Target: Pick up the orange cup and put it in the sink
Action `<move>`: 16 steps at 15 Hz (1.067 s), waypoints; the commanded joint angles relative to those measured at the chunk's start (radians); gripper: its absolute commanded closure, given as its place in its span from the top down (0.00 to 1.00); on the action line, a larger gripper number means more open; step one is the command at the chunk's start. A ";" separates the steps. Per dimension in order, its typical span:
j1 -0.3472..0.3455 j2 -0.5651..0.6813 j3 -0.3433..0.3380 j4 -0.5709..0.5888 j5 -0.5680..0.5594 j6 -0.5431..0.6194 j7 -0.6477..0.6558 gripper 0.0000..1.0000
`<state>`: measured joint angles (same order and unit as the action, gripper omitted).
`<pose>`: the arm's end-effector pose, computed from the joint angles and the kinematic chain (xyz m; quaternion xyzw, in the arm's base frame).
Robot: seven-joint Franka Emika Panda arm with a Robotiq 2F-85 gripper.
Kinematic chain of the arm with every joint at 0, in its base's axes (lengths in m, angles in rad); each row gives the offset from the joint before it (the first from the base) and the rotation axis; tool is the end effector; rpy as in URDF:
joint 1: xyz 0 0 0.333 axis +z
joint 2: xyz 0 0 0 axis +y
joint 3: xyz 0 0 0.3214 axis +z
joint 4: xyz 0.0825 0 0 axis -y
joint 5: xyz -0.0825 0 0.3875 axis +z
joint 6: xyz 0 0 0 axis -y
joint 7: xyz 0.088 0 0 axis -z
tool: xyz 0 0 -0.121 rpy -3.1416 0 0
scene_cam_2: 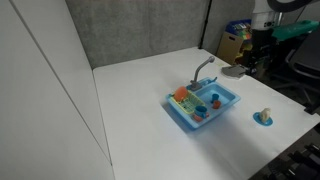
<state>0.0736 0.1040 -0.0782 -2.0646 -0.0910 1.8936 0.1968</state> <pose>0.5341 -0.0100 0.3544 0.9864 -0.0797 -0.1319 0.0577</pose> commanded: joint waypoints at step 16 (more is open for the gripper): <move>-0.104 -0.610 0.013 -0.228 0.018 -0.226 -0.223 1.00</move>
<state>-0.0127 -0.4071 -0.0645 -2.2684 -0.0868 1.7284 -0.0200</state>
